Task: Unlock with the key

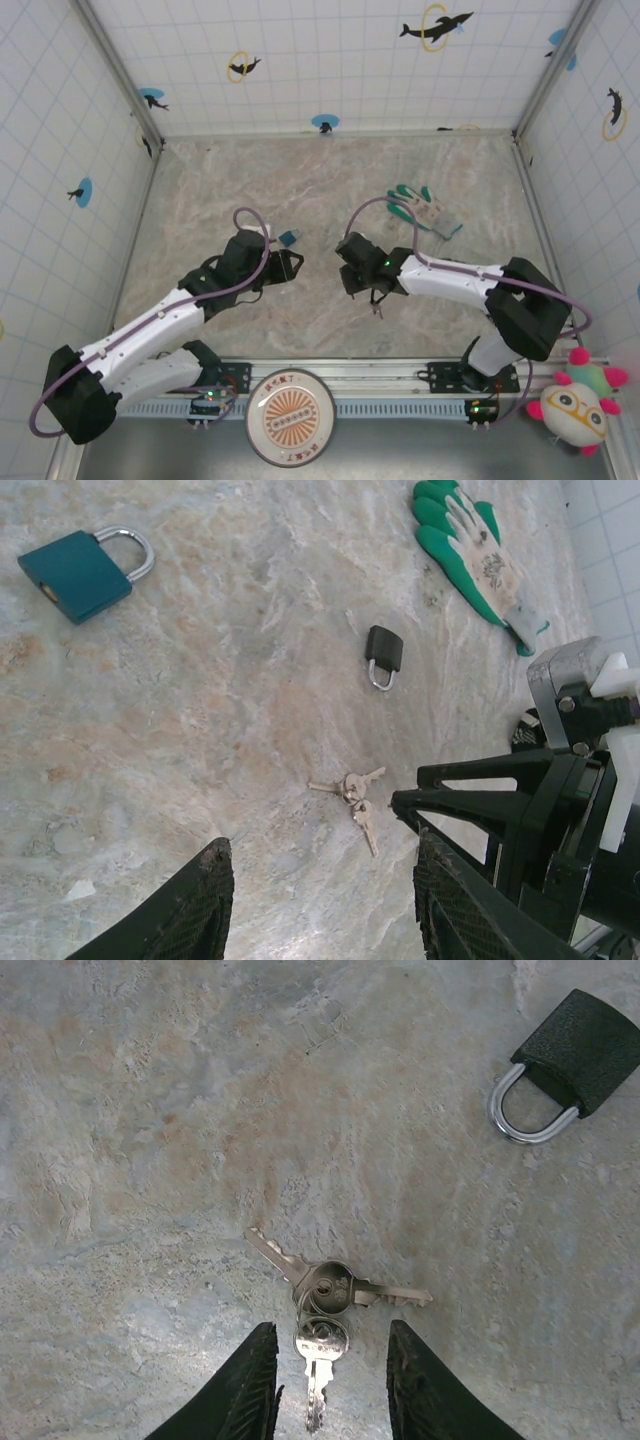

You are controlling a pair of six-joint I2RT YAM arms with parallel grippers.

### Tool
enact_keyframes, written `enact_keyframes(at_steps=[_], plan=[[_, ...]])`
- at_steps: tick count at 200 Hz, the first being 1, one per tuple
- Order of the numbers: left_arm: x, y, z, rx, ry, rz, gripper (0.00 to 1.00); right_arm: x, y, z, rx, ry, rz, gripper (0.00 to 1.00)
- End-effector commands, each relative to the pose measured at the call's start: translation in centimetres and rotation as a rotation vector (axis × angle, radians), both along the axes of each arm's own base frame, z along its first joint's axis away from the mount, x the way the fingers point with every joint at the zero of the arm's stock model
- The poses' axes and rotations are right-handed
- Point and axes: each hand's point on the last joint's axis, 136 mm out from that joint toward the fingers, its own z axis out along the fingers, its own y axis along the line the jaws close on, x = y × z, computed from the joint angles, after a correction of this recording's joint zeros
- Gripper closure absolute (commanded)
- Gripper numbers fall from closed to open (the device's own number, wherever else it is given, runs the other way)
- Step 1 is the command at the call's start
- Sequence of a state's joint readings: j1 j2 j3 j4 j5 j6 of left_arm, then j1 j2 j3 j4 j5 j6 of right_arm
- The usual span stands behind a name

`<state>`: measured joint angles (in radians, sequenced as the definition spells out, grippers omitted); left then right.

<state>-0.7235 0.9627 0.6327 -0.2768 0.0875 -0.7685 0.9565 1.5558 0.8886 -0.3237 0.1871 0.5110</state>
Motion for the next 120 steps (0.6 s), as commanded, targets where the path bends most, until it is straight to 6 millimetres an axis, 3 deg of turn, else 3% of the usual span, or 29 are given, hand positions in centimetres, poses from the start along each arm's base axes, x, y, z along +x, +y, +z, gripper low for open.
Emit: enact_keyframes(at_steps=[1,54,120], plan=[[0.2,0.7,-0.7,0.009,0.017,0.038,0.50,0.4,1.3,0.1,0.005,0.002,0.000,0.66],[0.1,0.7,-1.1,0.006,0.024,0.041,0.50,0.5,2.4,-1.4,-0.040,0.029,0.028,0.67],[0.1,1.1,-1.3,0.006,0.026,0.054,0.50,0.2,1.8,-3.4,-0.108,0.066,0.027,0.72]])
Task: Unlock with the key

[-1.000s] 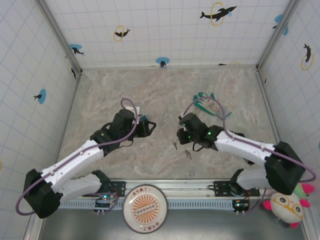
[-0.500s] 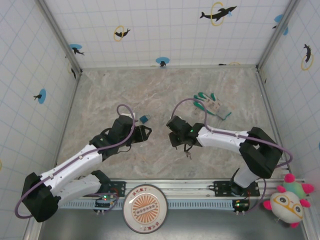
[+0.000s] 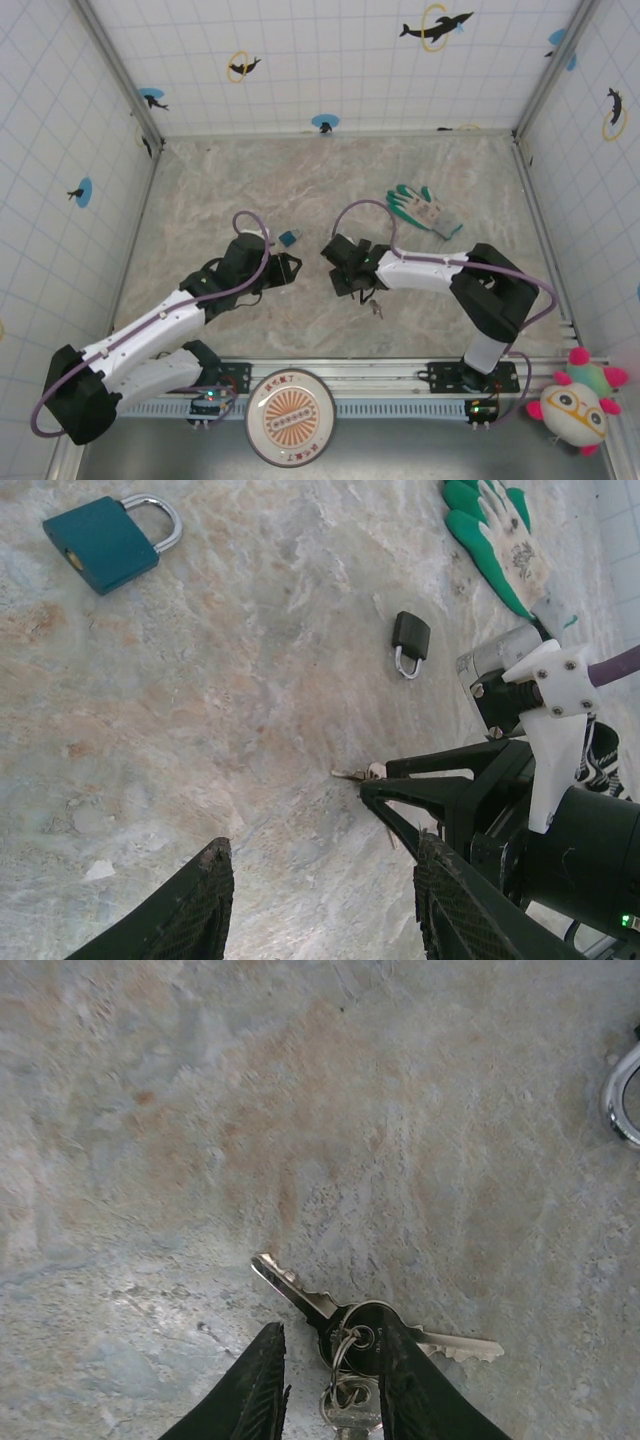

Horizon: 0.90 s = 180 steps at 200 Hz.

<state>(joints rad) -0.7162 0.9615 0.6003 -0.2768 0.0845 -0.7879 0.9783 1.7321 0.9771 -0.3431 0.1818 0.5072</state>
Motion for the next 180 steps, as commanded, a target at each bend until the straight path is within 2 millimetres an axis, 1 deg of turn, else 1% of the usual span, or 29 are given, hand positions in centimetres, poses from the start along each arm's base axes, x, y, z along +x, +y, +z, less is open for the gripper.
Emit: enact_keyframes(at_steps=[1,12,28,34,41,50,60,72,88,107,120,142,151,154,167,180], plan=[[0.3,0.5,0.0,-0.004,-0.006,0.032,0.50,0.1,0.2,0.0,-0.023,0.003,0.000,0.72],[0.3,0.5,0.1,-0.006,-0.008,0.033,0.50,0.1,0.1,-0.2,-0.030,0.007,0.000,0.73],[0.3,0.5,0.1,-0.006,-0.008,0.033,0.50,-0.1,-0.1,-0.4,-0.033,0.014,0.000,0.78],[0.4,0.5,0.1,-0.007,-0.009,0.033,0.50,-0.1,-0.1,-0.4,-0.035,0.013,0.000,0.82],[0.3,0.5,0.1,-0.006,-0.007,0.032,0.50,-0.1,-0.2,-0.2,-0.037,0.011,0.002,0.89],[0.4,0.5,0.1,-0.007,-0.008,0.032,0.50,-0.2,-0.3,0.0,-0.035,0.007,0.004,0.93],[0.4,0.5,0.1,-0.007,-0.008,0.032,0.50,-0.1,-0.3,0.4,-0.031,-0.001,0.006,0.96],[0.4,0.4,0.5,-0.018,-0.020,0.027,0.50,0.0,-0.5,1.0,-0.033,-0.014,0.014,1.00],[0.5,0.2,1.3,-0.032,-0.046,0.018,0.50,0.2,-0.5,2.6,-0.019,-0.042,0.026,1.00],[0.7,-0.3,3.2,-0.066,-0.106,-0.015,0.49,0.4,-0.2,5.7,0.040,-0.076,0.069,1.00],[0.7,-0.7,5.0,-0.097,-0.162,-0.045,0.46,0.6,0.0,8.3,0.100,-0.109,0.110,1.00],[0.5,-1.4,8.3,-0.150,-0.263,-0.104,0.46,0.9,-0.1,12.9,0.225,-0.160,0.148,1.00],[0.3,-1.7,9.7,-0.174,-0.304,-0.134,0.45,0.8,-0.1,14.7,0.284,-0.169,0.173,1.00],[0.2,-1.8,10.1,-0.182,-0.318,-0.142,0.42,0.8,-0.1,15.3,0.302,-0.175,0.177,1.00],[-0.2,-2.1,11.9,-0.211,-0.372,-0.182,0.38,0.7,-0.3,17.9,0.374,-0.197,0.200,1.00],[-1.0,-2.8,13.8,-0.250,-0.434,-0.252,0.38,0.2,-0.2,20.5,0.466,-0.205,0.243,1.00]])
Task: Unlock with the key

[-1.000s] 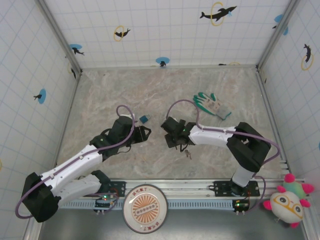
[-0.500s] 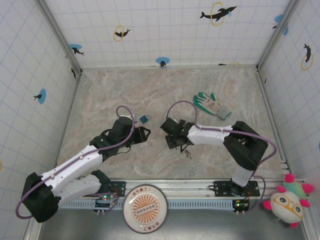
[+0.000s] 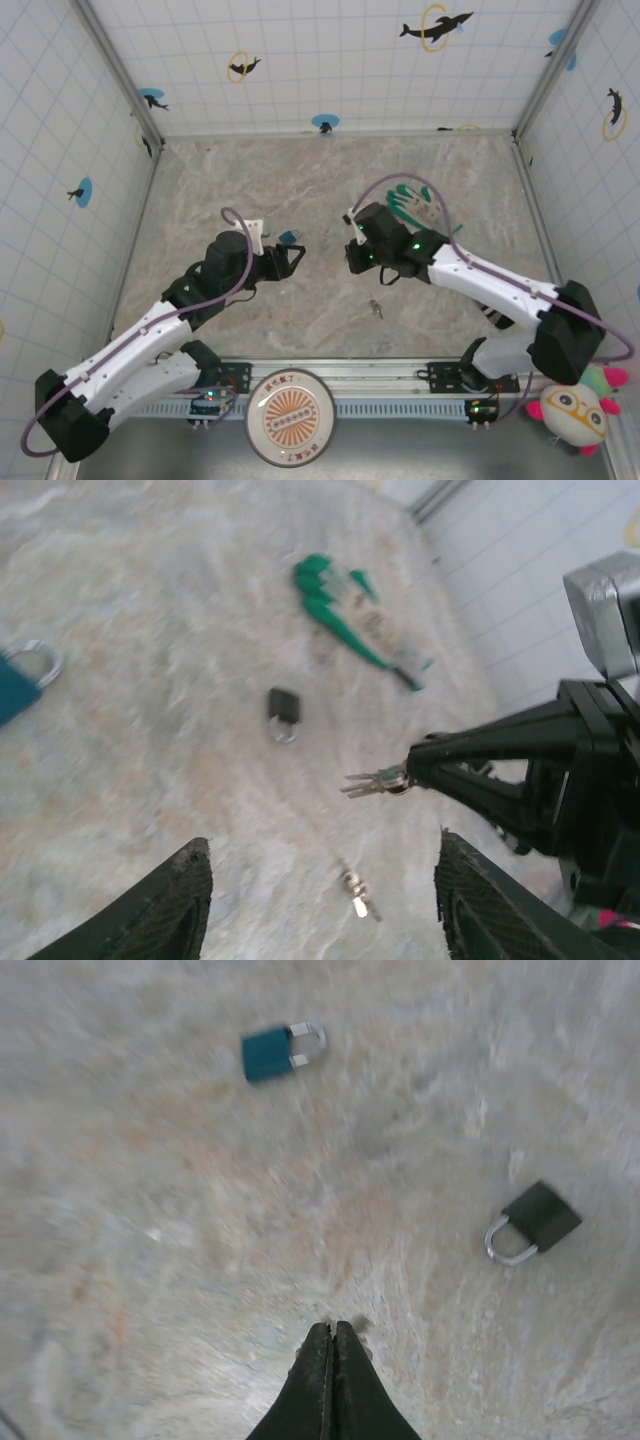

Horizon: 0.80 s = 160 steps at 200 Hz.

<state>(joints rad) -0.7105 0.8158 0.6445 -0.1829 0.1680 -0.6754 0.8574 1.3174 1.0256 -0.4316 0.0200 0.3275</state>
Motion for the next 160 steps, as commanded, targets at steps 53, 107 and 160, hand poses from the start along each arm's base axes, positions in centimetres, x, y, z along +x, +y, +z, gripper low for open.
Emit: enact_keyframes(at_steps=[53,107,160], plan=[[-5.0,-4.2,11.0,-0.221,-0.357,-0.449,0.13,-4.0,1.7,13.4,0.401,-0.029,0.337,1.00],[-5.2,-6.1,11.5,-0.230,-0.350,-0.571,0.10,-5.6,2.5,17.5,0.537,-0.031,0.434,1.00],[-5.6,-6.7,12.4,-0.274,-0.338,-0.615,0.17,-5.8,2.8,18.6,0.594,-0.021,0.452,1.00]])
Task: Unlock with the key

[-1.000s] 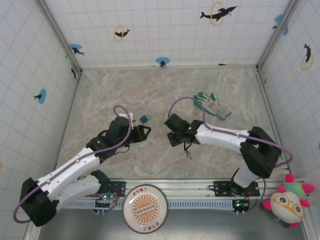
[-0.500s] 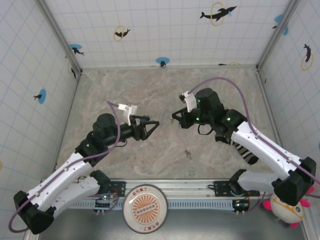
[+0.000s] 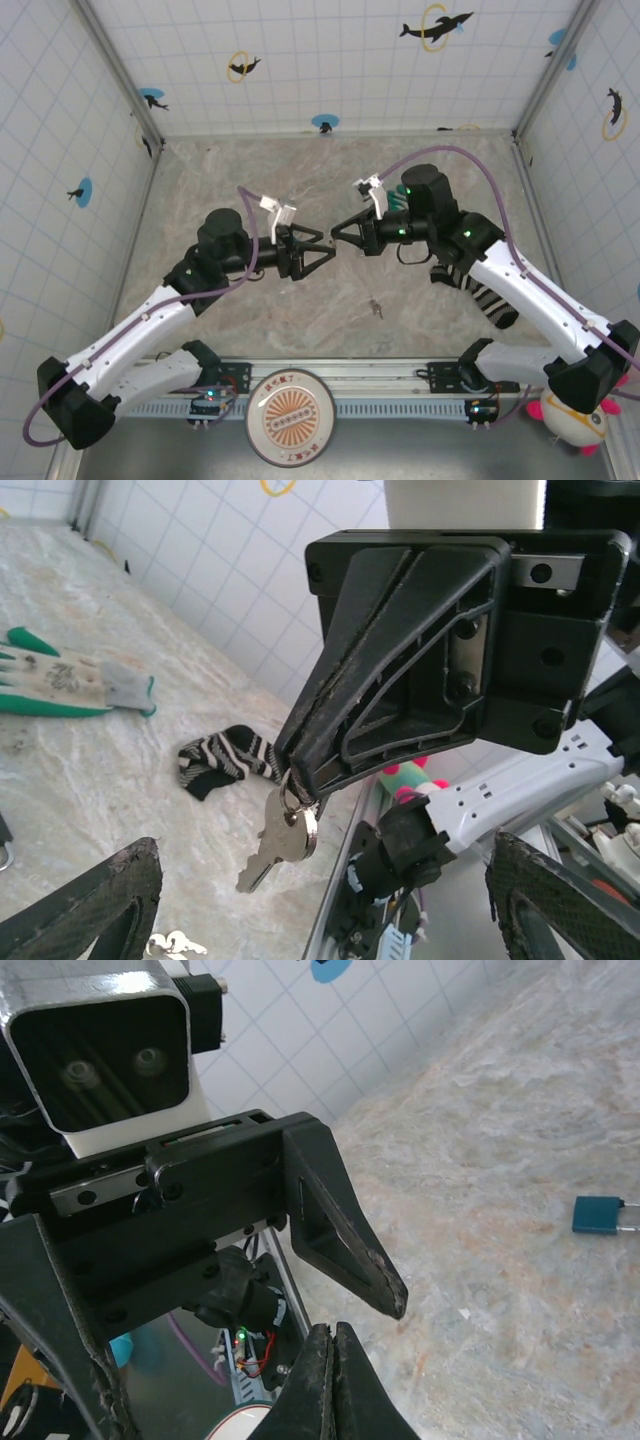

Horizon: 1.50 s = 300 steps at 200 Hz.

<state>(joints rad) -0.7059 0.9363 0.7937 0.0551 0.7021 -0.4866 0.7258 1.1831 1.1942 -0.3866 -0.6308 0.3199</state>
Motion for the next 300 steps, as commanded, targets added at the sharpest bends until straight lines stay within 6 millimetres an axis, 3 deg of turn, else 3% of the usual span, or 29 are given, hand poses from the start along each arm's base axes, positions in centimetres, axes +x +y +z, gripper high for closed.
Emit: enact_keyframes(at_steps=[1,39,68,81,175,187,201,238,300], plan=[[-0.8,-0.2,2.8,-0.068,-0.063,-0.059,0.18,-0.7,0.1,3.6,0.099,-0.045,0.037,1.00],[-1.1,-0.5,2.8,-0.080,-0.041,-0.089,0.28,-0.5,0.2,3.6,0.107,-0.038,0.034,1.00],[-1.2,-0.5,2.8,-0.080,-0.035,-0.095,0.46,-0.5,0.3,3.9,0.123,-0.036,0.034,1.00],[-1.1,-0.5,2.7,-0.079,-0.034,-0.090,0.47,-0.5,0.3,3.9,0.126,-0.036,0.031,1.00],[-0.6,-0.3,1.5,-0.036,-0.019,-0.050,0.83,-0.3,-0.3,4.1,0.141,-0.030,0.012,1.00],[-0.3,-0.4,1.2,-0.030,-0.012,-0.039,0.78,-0.2,-0.3,4.2,0.150,-0.028,0.010,1.00],[0.2,-0.3,1.1,-0.024,-0.010,-0.010,0.59,-0.3,-0.3,4.3,0.153,-0.030,0.012,1.00],[0.3,-0.3,2.0,-0.045,-0.030,-0.007,0.38,-0.5,-0.3,4.6,0.163,-0.024,0.019,1.00],[0.2,-0.8,3.7,-0.084,-0.048,-0.037,0.36,-0.7,0.1,4.3,0.169,-0.010,0.034,1.00]])
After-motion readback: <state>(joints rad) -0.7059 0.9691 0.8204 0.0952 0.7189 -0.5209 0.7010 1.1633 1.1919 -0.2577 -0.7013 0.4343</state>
